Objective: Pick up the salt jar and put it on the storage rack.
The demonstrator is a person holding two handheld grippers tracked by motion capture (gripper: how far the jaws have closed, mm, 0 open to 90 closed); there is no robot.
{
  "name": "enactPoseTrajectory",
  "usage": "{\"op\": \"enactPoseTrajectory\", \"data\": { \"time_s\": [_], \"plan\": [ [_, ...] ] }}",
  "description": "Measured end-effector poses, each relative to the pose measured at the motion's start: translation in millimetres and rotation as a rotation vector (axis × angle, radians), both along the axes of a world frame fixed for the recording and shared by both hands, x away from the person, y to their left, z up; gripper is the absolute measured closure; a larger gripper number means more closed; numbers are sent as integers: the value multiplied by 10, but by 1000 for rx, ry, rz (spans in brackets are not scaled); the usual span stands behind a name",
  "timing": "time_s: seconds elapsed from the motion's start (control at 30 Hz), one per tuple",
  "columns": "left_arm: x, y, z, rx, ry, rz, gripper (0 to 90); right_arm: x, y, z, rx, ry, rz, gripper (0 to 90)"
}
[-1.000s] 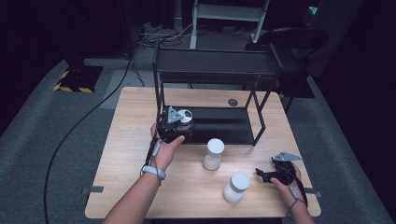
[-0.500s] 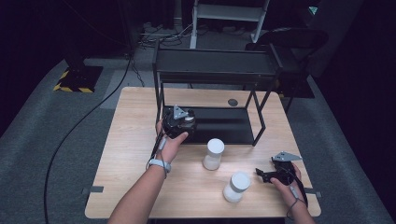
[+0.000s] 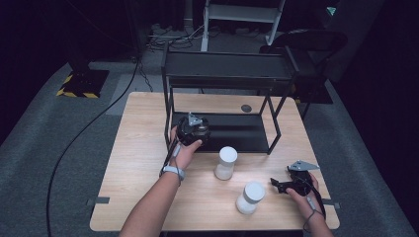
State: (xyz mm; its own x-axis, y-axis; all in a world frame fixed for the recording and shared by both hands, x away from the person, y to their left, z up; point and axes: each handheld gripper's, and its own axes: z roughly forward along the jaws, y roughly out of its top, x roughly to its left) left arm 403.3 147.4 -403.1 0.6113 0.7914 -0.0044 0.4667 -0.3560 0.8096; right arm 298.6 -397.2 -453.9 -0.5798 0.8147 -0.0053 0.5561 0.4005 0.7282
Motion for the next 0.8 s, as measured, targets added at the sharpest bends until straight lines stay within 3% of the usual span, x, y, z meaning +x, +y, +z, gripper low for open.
{"op": "enactPoseTrajectory", "data": {
  "time_s": [0.8],
  "plan": [
    [176, -66, -198, -6, 41, 20, 304, 1, -1, 1, 0, 0, 1, 45]
  ]
}}
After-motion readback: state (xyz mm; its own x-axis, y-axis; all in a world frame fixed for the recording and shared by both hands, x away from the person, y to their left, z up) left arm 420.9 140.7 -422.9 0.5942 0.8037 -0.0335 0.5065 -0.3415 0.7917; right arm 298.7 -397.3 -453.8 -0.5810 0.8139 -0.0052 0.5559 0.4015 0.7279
